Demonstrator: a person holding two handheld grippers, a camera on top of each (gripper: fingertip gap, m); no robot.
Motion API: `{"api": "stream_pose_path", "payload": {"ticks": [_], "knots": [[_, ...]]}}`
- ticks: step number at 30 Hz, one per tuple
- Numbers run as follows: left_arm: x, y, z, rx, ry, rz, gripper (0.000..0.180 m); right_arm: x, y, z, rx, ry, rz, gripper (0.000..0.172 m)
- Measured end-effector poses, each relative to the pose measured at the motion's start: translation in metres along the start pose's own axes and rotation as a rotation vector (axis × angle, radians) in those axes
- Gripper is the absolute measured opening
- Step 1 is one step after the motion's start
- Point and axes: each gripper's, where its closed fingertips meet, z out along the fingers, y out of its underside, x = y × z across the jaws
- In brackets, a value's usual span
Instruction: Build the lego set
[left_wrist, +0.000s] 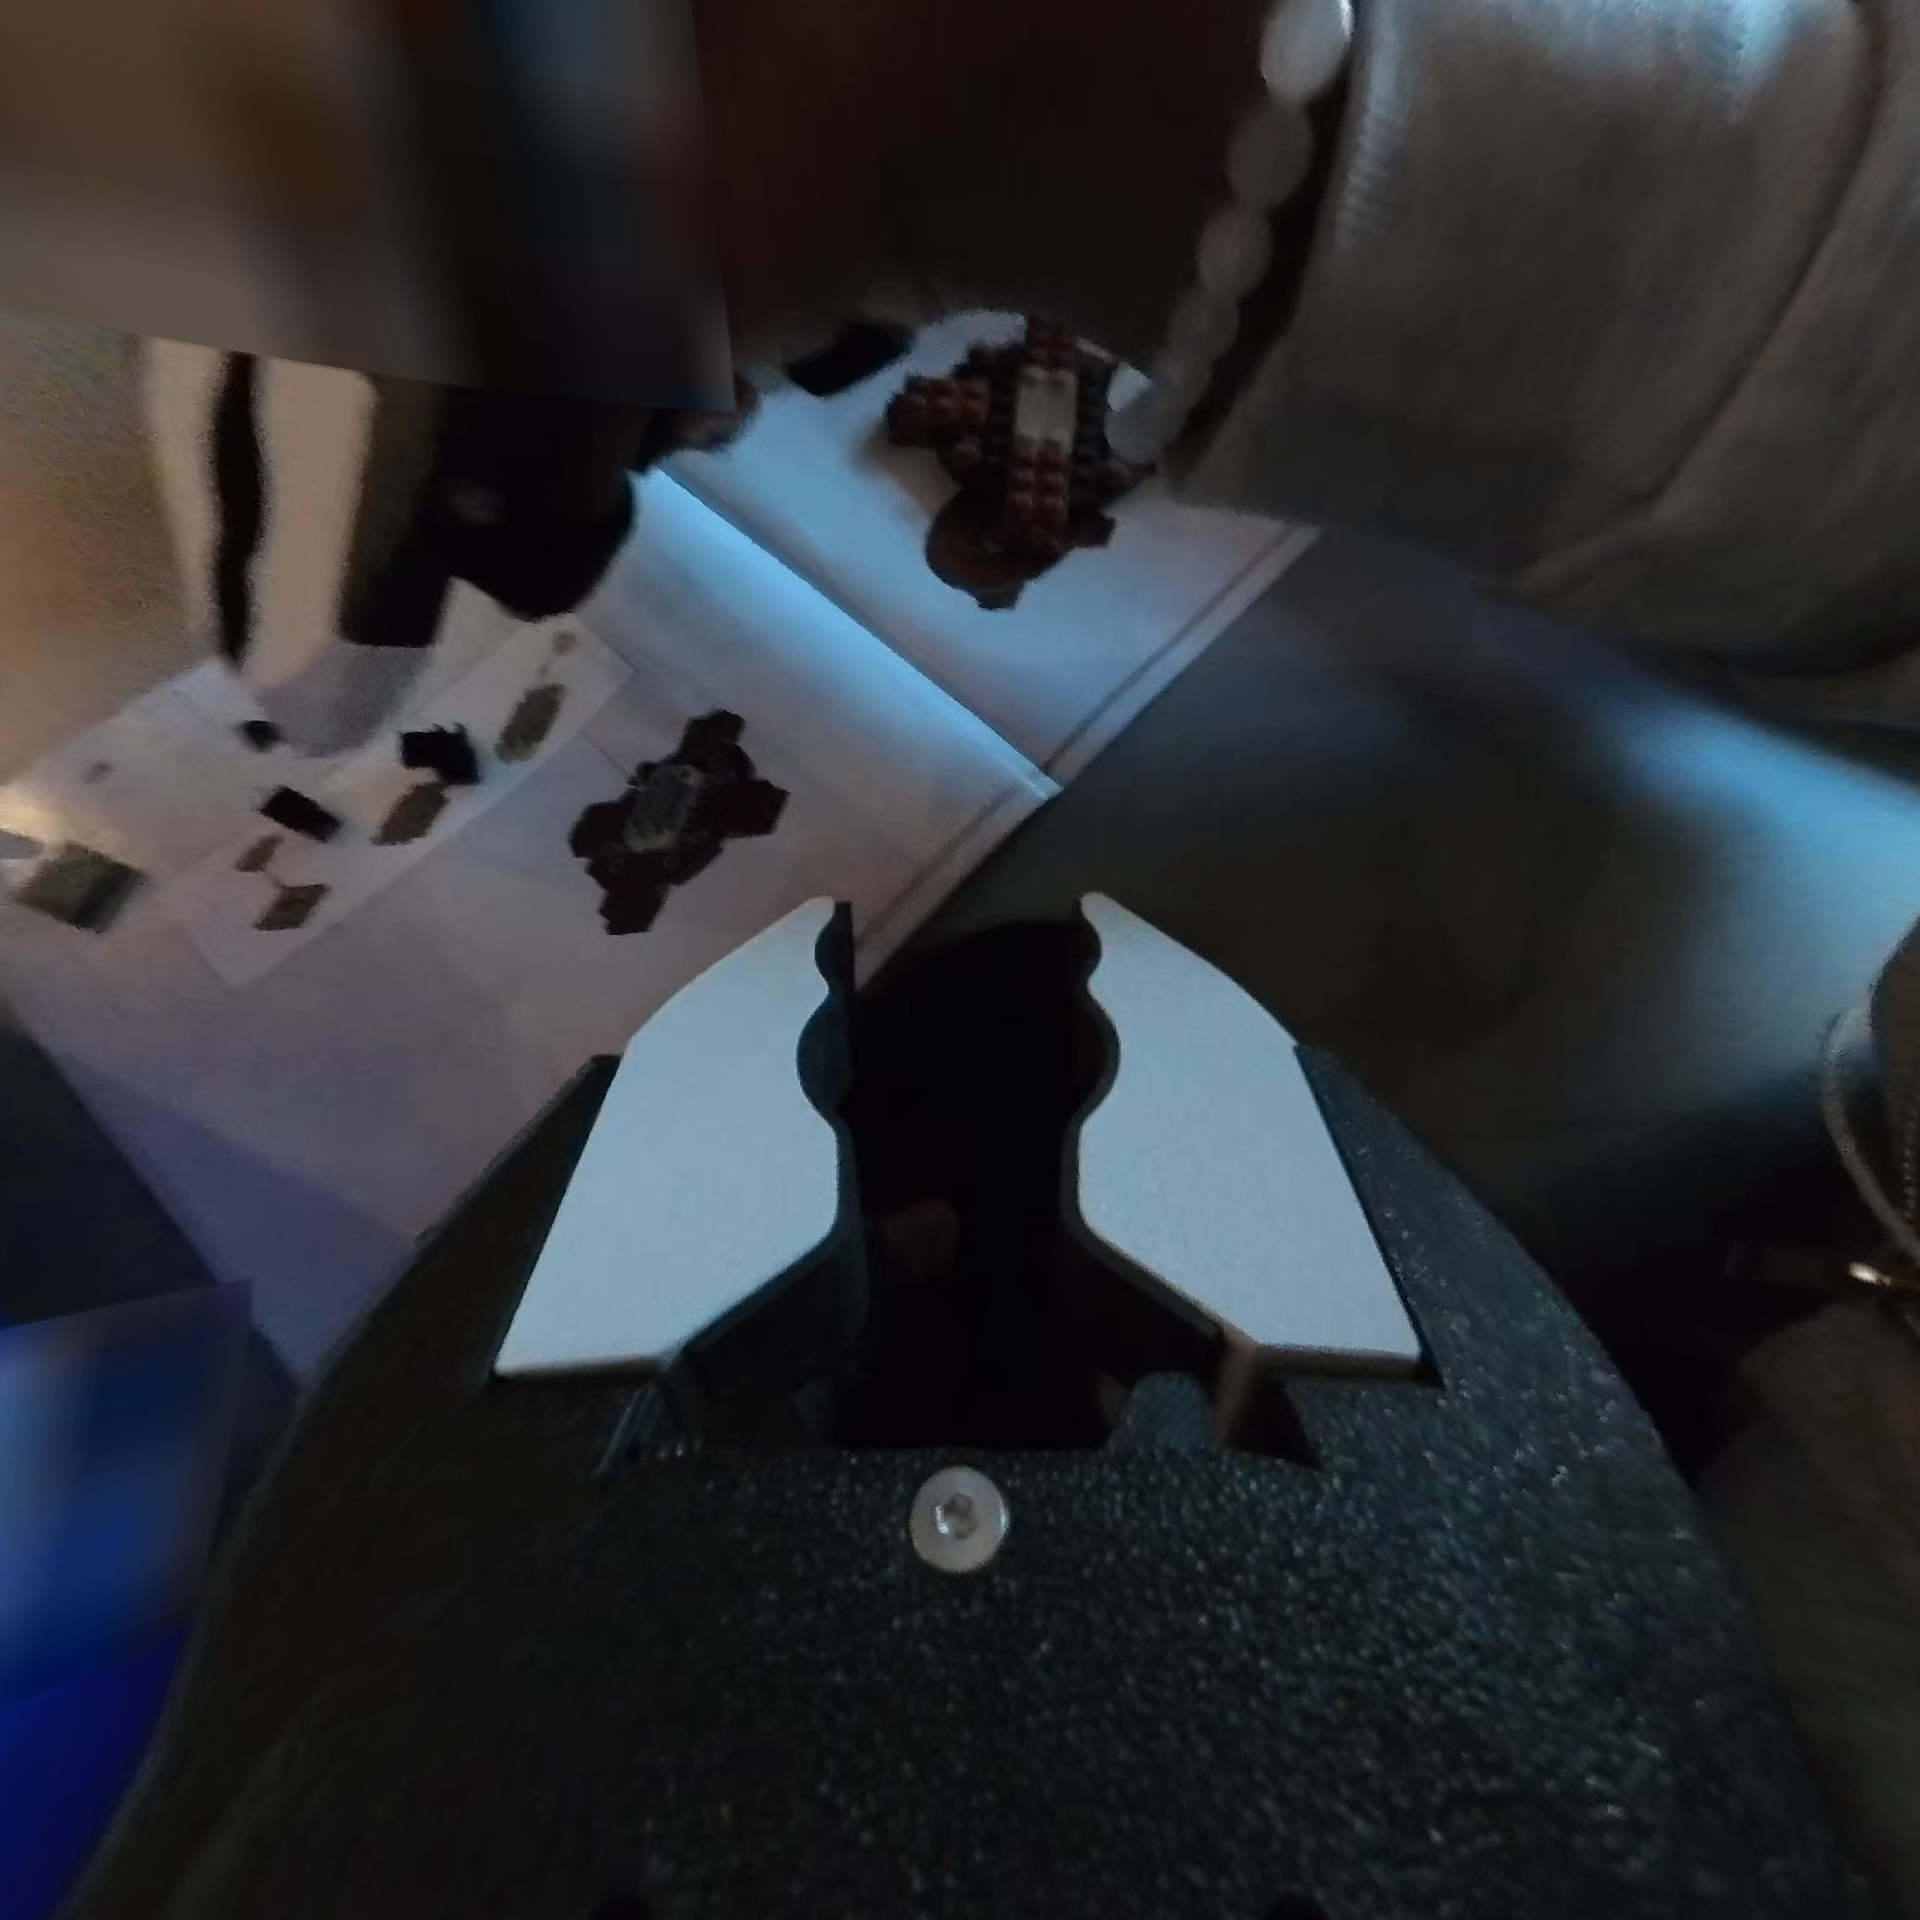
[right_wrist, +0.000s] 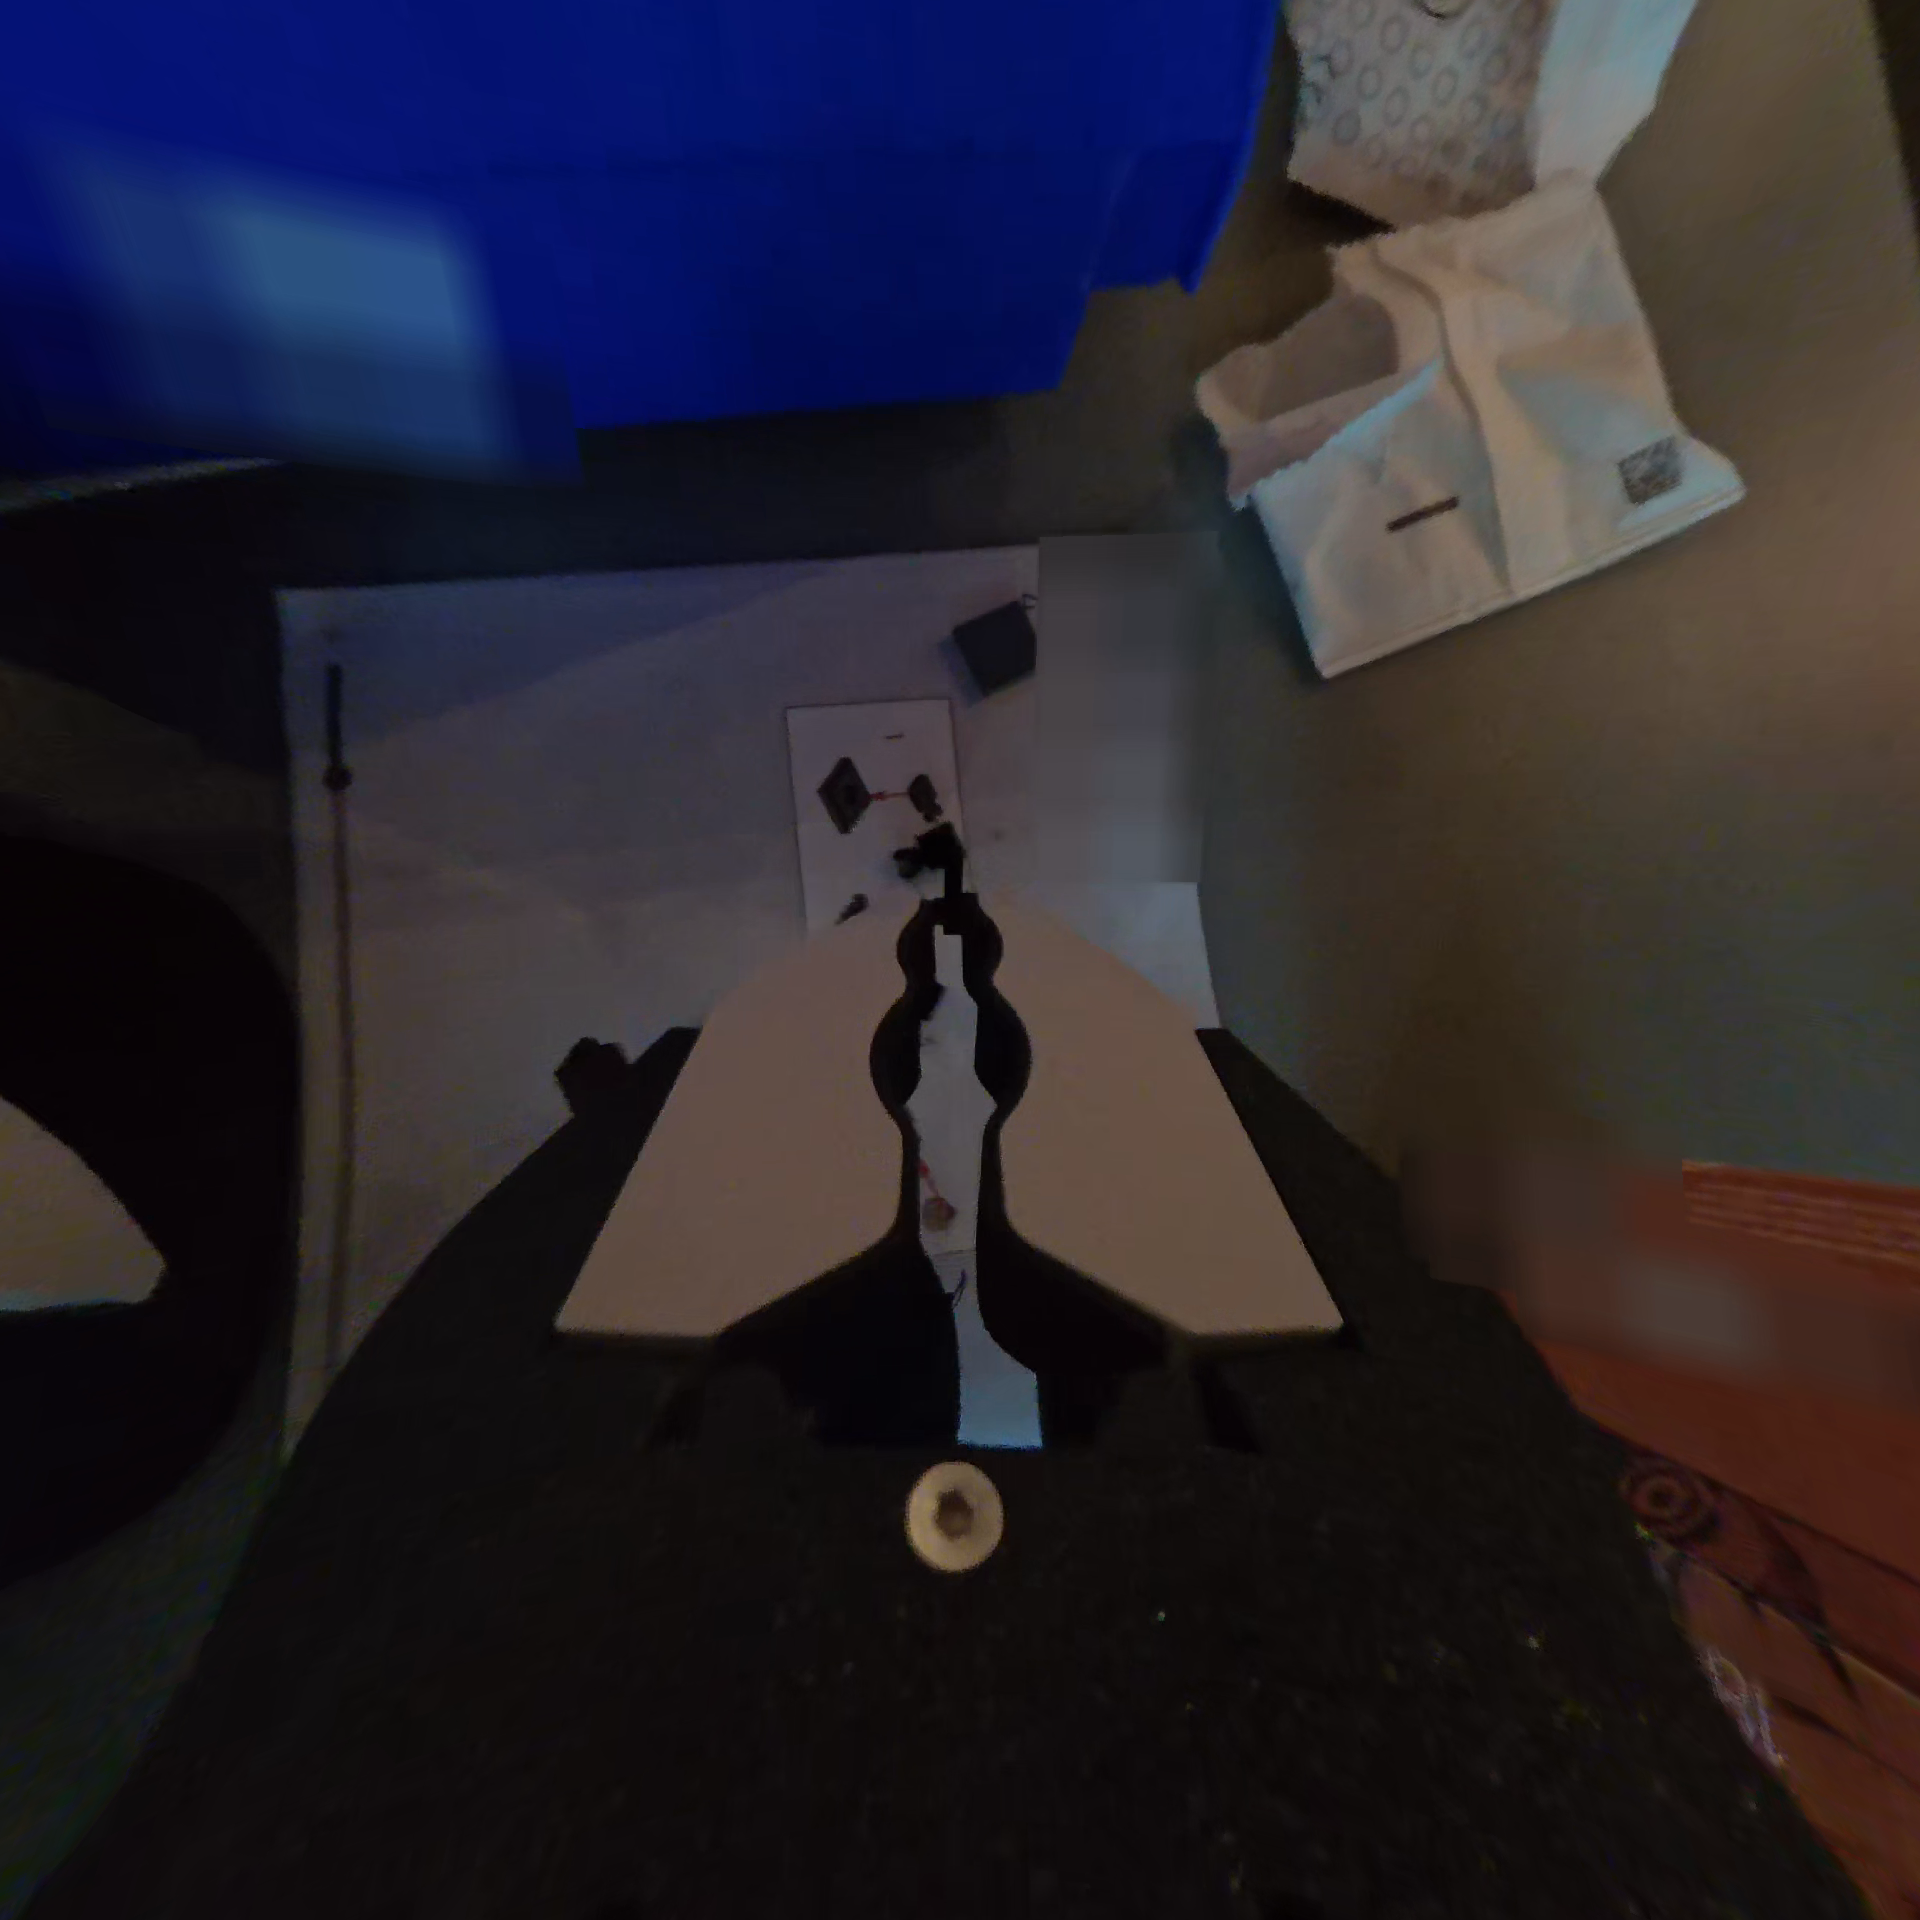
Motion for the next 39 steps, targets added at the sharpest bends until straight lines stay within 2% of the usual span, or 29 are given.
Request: {"api": "stream_pose_path", "payload": {"ticks": [1,3,6,8,10,12,13,16,20,26,30,32,34,35,37,39], "knots": [[-0.005,-0.002,-0.001,0.009,-0.026,-0.006,0.039,0.002,0.000,-0.001,0.007,0.018,0.002,0.005],[-0.026,-0.013,-0.002,0.045,-0.120,-0.068,0.035,0.006,0.000,-0.003,0.009,0.046,-0.003,0.034],[-0.069,-0.029,-0.003,0.086,-0.245,-0.233,0.027,0.007,0.001,-0.012,0.034,0.072,-0.053,0.033],[-0.090,-0.040,-0.007,0.134,-0.294,-0.317,0.013,0.007,0.001,-0.017,0.062,0.080,-0.060,0.033],[-0.112,-0.043,-0.012,0.144,-0.414,-0.312,0.001,0.006,0.002,-0.019,0.080,0.096,-0.100,0.033],[-0.130,-0.042,-0.017,0.105,-0.533,-0.278,0.000,0.005,0.003,-0.017,0.088,0.104,-0.143,0.035],[-0.132,-0.044,-0.015,0.098,-0.542,-0.278,0.000,0.004,0.003,-0.016,0.088,0.107,-0.160,0.036],[-0.133,-0.043,-0.001,0.019,-0.528,-0.267,0.000,0.003,0.000,-0.013,0.099,0.122,-0.218,0.037],[-0.131,-0.027,0.018,-0.098,-0.485,-0.283,0.000,0.009,-0.006,-0.013,0.119,0.157,-0.262,0.039],[-0.141,-0.016,0.030,-0.160,-0.463,-0.300,0.000,0.008,-0.009,-0.014,0.163,0.142,-0.280,0.043],[-0.146,-0.016,0.027,-0.148,-0.481,-0.298,0.000,0.014,-0.008,-0.017,0.159,0.165,-0.273,0.043],[-0.144,-0.018,0.021,-0.130,-0.492,-0.286,0.000,0.017,-0.009,-0.023,0.168,0.170,-0.226,0.033],[-0.133,-0.021,0.015,-0.102,-0.473,-0.267,0.010,0.018,-0.002,-0.031,0.135,0.161,-0.172,0.012],[-0.124,-0.021,0.011,-0.088,-0.455,-0.263,0.015,0.013,0.003,-0.035,0.119,0.120,-0.144,0.008],[-0.101,-0.018,0.007,-0.069,-0.390,-0.261,0.024,0.000,0.011,-0.039,0.096,0.021,-0.069,0.003],[-0.083,-0.013,0.005,-0.062,-0.349,-0.253,0.026,-0.007,0.016,-0.039,0.073,-0.025,-0.004,0.002]]}}
